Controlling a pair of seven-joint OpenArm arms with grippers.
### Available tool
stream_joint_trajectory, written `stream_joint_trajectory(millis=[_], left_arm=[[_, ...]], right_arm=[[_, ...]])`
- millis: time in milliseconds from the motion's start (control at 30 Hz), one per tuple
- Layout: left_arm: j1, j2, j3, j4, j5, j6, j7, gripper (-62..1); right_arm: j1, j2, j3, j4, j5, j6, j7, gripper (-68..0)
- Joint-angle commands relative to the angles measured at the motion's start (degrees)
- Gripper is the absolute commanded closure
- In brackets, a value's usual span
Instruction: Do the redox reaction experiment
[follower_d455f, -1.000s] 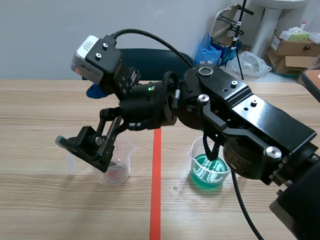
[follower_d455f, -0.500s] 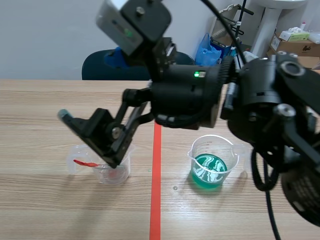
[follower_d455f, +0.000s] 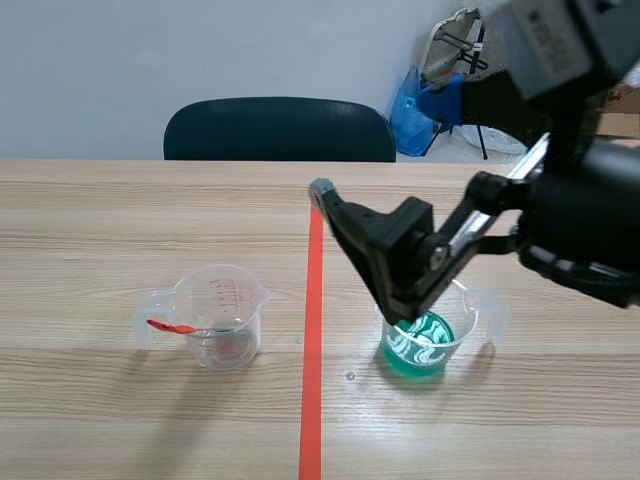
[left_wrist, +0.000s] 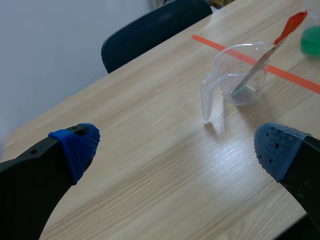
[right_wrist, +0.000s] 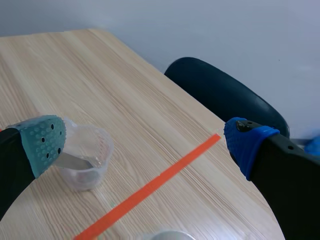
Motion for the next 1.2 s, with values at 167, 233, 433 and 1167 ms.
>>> stream_joint_trajectory(millis=[167, 233, 433, 1167], left_arm=[[-4.72, 0.33, 2.08, 0.35, 1.2, -3.23, 1.53, -62.3], [-6.56, 0.33, 3.32, 0.35, 2.84, -4.39, 3.06, -62.3], [-11.93, 2.82, 6.82, 0.37, 7.1, -4.59, 5.29, -62.3], [-20.26, 9.01, 7.98, 2.58, 14.69, -9.11, 5.31, -62.3]], right_arm=[[-10.01, 0.02, 6.05, 3.26, 0.87, -4.09, 8.7, -67.9], [-12.76, 0.02, 7.8, 3.65, 0.87, -4.74, 11.06, -67.9], [-17.68, 0.02, 12.48, 5.62, 0.85, -4.74, 12.85, -67.9], [-17.73, 0.02, 18.27, 10.97, 5.86, -4.26, 0.57, -67.9]])
